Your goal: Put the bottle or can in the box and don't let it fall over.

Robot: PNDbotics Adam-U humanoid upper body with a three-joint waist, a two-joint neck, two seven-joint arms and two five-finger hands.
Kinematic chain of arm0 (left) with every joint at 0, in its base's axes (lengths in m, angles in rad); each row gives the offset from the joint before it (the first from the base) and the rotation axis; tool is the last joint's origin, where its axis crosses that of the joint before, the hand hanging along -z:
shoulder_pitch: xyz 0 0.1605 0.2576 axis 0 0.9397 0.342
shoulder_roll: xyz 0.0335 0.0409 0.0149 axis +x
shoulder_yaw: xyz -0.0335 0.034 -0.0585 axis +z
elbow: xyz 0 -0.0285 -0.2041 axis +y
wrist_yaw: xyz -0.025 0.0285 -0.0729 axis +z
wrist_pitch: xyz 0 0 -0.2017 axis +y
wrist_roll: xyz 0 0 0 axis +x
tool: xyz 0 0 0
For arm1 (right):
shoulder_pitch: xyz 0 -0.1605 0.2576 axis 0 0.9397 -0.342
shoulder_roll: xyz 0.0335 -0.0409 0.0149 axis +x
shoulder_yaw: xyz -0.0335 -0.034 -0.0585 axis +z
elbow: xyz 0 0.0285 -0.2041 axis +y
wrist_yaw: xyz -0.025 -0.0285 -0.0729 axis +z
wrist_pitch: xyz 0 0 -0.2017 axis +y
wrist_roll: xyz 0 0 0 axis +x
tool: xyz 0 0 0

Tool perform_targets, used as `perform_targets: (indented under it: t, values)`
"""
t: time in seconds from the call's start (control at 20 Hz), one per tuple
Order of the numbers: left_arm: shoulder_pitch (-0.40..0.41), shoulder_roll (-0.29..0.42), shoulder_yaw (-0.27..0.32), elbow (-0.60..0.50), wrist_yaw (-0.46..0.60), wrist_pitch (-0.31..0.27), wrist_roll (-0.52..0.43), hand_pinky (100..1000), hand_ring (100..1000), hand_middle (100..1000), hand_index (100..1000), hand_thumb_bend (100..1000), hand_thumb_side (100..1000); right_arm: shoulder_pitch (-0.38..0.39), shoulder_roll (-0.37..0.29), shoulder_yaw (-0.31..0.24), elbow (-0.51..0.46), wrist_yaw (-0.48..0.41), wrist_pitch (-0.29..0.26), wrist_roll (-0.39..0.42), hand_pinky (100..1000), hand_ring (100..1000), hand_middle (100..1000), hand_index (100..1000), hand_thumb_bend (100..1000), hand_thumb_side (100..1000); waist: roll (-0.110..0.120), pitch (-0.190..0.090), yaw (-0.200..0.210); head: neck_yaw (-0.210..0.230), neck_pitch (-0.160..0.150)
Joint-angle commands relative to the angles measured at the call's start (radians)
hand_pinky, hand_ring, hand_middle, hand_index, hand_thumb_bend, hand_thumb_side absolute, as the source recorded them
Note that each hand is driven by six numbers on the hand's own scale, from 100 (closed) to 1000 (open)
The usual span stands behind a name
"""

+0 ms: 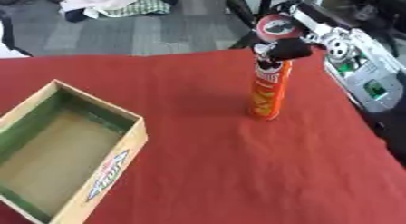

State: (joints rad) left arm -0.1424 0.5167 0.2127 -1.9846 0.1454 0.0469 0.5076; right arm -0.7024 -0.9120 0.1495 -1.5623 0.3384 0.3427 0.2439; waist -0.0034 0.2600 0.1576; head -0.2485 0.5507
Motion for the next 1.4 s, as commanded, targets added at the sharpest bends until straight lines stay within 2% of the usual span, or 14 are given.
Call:
perform_targets:
  t: [0.05,0.1,0.2,0.3,0.45,0.5,0.65,0.7,0.85,1.0,1.1,1.15,1.35,1.4]
  values:
    - [-0.007,0.016,0.012,-0.015,0.002,-0.003,0.004,874,817,827,701,534,439,-0.016,-0.027,-0.006,-0.003,0.014,0.003,0.004,424,791,870,848,278,237,0.001,-0.012,0.003,-0.003,-0.013]
    - [-0.007,0.017,0.013,-0.015,0.002,-0.004,0.004,874,817,827,701,534,439,-0.016,-0.027,-0.005,-0.002,0.018,0.002,0.007,420,790,869,848,276,221,0.001,-0.012,0.004,-0.004,-0.014]
    - [-0.006,0.017,0.014,-0.015,0.002,-0.004,0.006,875,818,827,701,534,439,-0.016,-0.027,-0.003,0.0,0.028,-0.001,0.016,410,788,865,848,265,100,0.001,-0.012,0.006,-0.005,-0.014]
    - [-0.005,0.017,0.015,-0.015,0.002,-0.005,0.007,875,818,827,701,534,439,-0.018,-0.027,-0.002,0.001,0.037,-0.004,0.024,393,780,854,839,234,100,0.002,-0.012,0.007,-0.005,-0.013]
    - [-0.004,0.018,0.016,-0.015,0.002,-0.004,0.008,876,818,827,701,534,438,-0.02,-0.026,-0.004,-0.001,0.038,-0.004,0.025,352,753,798,809,141,100,0.001,-0.012,0.006,-0.006,-0.011]
    - [-0.004,0.018,0.016,-0.015,0.002,-0.004,0.009,877,819,827,700,533,438,-0.021,-0.026,-0.005,-0.002,0.034,-0.003,0.023,315,725,734,777,100,100,0.001,-0.013,0.006,-0.005,-0.011]
    - [-0.006,0.018,0.016,-0.015,0.002,-0.004,0.01,877,819,827,700,534,438,-0.022,-0.025,-0.008,-0.003,0.013,0.002,0.004,276,687,666,734,100,100,0.001,-0.014,0.005,-0.005,-0.012]
    - [-0.007,0.018,0.016,-0.015,0.002,-0.004,0.01,878,819,827,698,534,437,-0.022,-0.025,-0.008,-0.002,0.005,0.003,-0.004,244,647,621,679,100,100,0.001,-0.015,0.005,-0.005,-0.012]
    - [-0.006,0.018,0.017,-0.015,0.002,-0.002,0.012,879,820,826,698,536,435,-0.019,-0.024,-0.009,0.001,-0.028,0.005,-0.037,223,613,585,627,100,100,0.001,-0.015,0.006,-0.004,-0.012]
    - [-0.006,0.019,0.018,-0.015,0.002,-0.002,0.014,880,821,826,697,535,434,-0.017,-0.026,-0.006,0.003,-0.058,-0.002,-0.07,184,565,533,529,100,100,0.001,-0.015,0.006,-0.005,-0.011]
    - [-0.006,0.019,0.019,-0.015,0.002,-0.002,0.014,880,821,826,697,535,433,-0.017,-0.028,-0.003,0.005,-0.07,-0.009,-0.088,183,563,529,524,100,100,0.001,-0.015,0.006,-0.005,-0.011]
    - [-0.006,0.019,0.018,-0.015,0.002,-0.001,0.014,881,821,826,697,535,432,-0.018,-0.029,-0.001,0.006,-0.073,-0.013,-0.096,160,529,477,457,100,100,0.001,-0.015,0.005,-0.005,-0.011]
    - [-0.006,0.018,0.02,-0.015,0.001,-0.002,0.014,882,821,826,696,537,433,-0.018,-0.03,0.004,0.016,-0.082,-0.029,-0.124,123,478,371,352,100,100,0.001,-0.016,0.005,-0.005,-0.009]
    - [-0.006,0.018,0.021,-0.015,0.0,-0.002,0.015,882,821,826,696,536,432,-0.018,-0.03,0.004,0.016,-0.084,-0.034,-0.129,100,450,317,304,100,100,0.001,-0.016,0.004,-0.005,-0.009]
